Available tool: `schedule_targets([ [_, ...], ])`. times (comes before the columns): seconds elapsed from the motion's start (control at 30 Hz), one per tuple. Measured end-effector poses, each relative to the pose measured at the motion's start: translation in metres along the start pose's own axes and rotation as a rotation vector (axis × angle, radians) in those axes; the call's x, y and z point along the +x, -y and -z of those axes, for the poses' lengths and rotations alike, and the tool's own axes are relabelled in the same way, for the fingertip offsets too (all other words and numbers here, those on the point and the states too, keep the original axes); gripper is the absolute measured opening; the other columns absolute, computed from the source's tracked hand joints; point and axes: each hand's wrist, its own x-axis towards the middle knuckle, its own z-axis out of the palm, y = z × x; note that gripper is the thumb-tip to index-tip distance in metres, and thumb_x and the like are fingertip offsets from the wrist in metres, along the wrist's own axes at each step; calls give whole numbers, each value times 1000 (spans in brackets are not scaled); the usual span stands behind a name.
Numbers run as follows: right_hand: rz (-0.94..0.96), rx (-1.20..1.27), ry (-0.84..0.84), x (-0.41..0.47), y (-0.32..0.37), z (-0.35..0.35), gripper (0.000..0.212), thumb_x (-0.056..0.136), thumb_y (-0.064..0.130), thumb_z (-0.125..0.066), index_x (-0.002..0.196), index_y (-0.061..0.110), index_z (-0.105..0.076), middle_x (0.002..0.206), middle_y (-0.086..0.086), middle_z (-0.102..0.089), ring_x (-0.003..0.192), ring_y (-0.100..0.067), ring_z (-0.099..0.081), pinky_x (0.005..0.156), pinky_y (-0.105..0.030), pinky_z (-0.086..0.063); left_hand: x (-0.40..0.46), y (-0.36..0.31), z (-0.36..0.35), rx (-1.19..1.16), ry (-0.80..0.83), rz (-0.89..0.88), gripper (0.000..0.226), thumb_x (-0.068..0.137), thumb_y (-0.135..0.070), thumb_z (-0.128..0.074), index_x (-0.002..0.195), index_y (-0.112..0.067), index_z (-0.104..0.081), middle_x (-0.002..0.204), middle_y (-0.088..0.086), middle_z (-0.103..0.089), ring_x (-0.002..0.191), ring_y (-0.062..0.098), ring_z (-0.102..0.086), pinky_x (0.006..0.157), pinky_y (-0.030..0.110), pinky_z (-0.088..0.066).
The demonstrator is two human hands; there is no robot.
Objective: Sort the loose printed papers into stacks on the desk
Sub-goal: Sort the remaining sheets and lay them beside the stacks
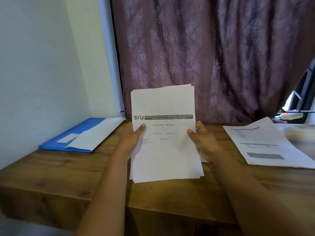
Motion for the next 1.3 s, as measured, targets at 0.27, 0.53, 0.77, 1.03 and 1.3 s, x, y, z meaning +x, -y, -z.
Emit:
schedule_targets([
  [0.27,549,-355,-411,-51,62,-9,30,105,19,-37,134,14,-40,104,21,-53,90,24,-50,76,-1,-37,-55,-70,-41,-217,-124,-325,19,105,-33,-42,103,-45,-57,102,-33,-62,101,-12,-56,89,12,-43],
  [0.53,424,-426,-409,-103,45,10,48,99,39,-41,142,20,-30,118,14,-52,96,2,-52,65,6,-35,-83,-36,-52,-79,-126,-405,26,97,-38,-54,123,-34,-49,117,-22,-62,109,-8,-57,84,9,-44],
  [0.77,396,-506,-495,-122,24,11,27,104,19,-34,124,5,-46,92,16,-54,80,7,-52,61,1,-39,-120,-16,-72,-16,-102,-400,15,105,-18,-38,107,-30,-47,105,-20,-61,93,-13,-60,71,7,-47],
  [1.03,150,-702,-356,-152,8,25,37,105,24,-34,139,11,-30,121,-2,-53,92,-6,-46,65,-11,-37,-143,12,-82,29,-89,-175,14,105,-29,-38,117,-24,-43,116,-6,-60,93,0,-57,68,12,-45],
  [1.3,-143,-426,-358,-150,18,42,40,104,17,-40,143,17,-37,134,-6,-52,110,-21,-51,90,-33,-45,-136,2,-58,-171,-82,44,12,102,-20,-52,109,-15,-59,111,2,-68,98,17,-65,72,29,-52],
])
